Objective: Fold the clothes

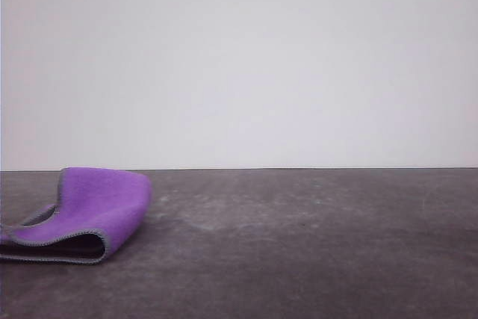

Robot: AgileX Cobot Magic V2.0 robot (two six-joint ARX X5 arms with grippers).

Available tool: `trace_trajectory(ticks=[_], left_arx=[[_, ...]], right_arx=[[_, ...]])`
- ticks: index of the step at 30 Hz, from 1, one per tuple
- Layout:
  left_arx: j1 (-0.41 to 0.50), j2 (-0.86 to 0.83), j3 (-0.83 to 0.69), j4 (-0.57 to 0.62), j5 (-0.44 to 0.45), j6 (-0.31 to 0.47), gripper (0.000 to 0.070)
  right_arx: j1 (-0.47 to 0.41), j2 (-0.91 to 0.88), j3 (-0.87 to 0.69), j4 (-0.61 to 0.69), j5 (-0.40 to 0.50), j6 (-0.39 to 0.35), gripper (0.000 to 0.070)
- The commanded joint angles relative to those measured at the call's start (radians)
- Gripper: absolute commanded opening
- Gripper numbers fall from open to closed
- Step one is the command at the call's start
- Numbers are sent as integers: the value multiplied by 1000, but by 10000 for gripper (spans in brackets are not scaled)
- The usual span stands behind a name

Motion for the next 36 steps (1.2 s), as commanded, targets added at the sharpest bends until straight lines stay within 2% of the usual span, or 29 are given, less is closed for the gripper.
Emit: trace_trajectory(ticks=[1,6,13,27,36], left_arx=[[0,-1,-20,-5,-1,-3,16],[0,-1,-20,-5,-1,-3,16],[0,-1,-19,-5,-1,-3,16],[0,-1,-19,-5,-1,-3,16],[0,-1,-19,-5,-1,-3,16]], right_arx=[[-2,-54,-62,36,6,13,6],[-2,-182,-208,59,52,42,6],[-8,-276,-326,55,79,51,6],[-67,-295,-326,40,98,89,6],[-70,-295,-326,60,98,88,6]])
